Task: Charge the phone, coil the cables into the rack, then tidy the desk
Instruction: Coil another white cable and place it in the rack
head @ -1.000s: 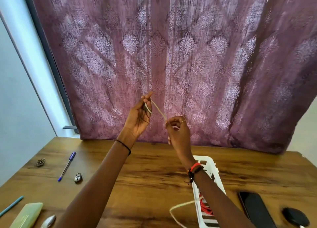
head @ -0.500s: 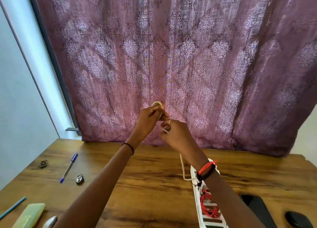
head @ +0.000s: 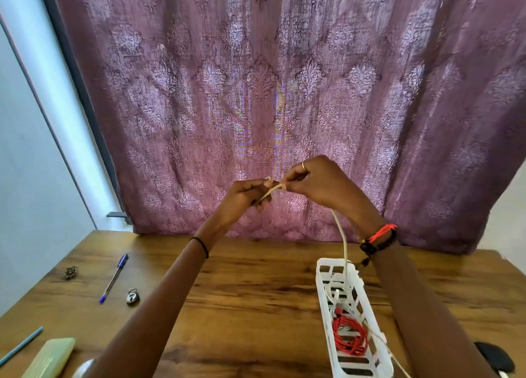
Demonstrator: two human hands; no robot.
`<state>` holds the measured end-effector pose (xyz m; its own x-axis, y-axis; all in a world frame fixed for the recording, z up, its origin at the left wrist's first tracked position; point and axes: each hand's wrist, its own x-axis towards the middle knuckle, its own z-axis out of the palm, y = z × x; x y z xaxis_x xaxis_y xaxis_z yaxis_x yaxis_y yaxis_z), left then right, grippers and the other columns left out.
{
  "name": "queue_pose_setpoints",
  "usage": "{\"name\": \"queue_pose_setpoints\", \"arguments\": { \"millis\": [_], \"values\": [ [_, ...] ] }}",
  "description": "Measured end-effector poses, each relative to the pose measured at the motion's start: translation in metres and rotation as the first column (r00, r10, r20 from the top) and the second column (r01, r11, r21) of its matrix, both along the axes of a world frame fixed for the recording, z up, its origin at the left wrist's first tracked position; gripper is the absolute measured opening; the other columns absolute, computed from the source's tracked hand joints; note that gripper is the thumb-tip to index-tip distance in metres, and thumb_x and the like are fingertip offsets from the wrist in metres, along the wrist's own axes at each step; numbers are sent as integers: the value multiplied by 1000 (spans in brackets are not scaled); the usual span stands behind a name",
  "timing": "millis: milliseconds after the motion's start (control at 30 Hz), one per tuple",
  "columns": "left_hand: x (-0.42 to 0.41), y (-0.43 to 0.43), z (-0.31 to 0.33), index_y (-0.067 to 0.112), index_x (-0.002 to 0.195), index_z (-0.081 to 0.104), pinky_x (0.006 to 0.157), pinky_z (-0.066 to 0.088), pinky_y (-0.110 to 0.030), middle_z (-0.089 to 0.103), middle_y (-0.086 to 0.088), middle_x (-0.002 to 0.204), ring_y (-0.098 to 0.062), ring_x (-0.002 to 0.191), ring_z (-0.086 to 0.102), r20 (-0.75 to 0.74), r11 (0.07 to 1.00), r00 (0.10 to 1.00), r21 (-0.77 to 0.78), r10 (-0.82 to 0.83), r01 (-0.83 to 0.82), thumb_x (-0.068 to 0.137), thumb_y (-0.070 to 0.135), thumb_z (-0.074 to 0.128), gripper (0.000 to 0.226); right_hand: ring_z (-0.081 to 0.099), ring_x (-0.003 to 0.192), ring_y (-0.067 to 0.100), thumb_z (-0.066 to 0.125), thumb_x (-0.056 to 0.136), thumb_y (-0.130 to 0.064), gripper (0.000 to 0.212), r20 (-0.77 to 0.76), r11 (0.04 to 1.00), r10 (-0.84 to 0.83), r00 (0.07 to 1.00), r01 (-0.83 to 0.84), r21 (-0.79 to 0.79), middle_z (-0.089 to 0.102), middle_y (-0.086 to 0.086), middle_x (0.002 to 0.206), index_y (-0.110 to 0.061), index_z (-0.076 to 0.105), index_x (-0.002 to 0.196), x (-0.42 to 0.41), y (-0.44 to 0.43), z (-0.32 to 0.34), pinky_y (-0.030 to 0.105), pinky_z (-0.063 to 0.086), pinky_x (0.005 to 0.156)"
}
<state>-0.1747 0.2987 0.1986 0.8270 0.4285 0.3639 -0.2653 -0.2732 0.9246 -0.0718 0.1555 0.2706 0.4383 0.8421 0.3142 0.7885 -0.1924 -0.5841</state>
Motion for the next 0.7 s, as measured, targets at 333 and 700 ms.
{"name": "queue_pose_setpoints", "arguments": {
  "millis": [333,700],
  "values": [
    [-6,-5,18,6,95,68,46,37,-14,41,10,54,-3,46,38,354,608,829,-563,-434,559,86,25,60,23,33,43,9,73,78,-15,14,-501,923,234,833,-29,384,50,10,62,-9,74,91,-2,6,5,17,23,36],
    [2,-4,40,-12,133,38,62,45,-24,58,-14,75,-22,65,57,707,204,616,-584,-348,786,94,0,41,41,42,38,6,59,90,-12,11,-682,844,376,627,71,531,60,-4,62,-14,64,99,-10,26,-1,14,30,36]
  ]
}}
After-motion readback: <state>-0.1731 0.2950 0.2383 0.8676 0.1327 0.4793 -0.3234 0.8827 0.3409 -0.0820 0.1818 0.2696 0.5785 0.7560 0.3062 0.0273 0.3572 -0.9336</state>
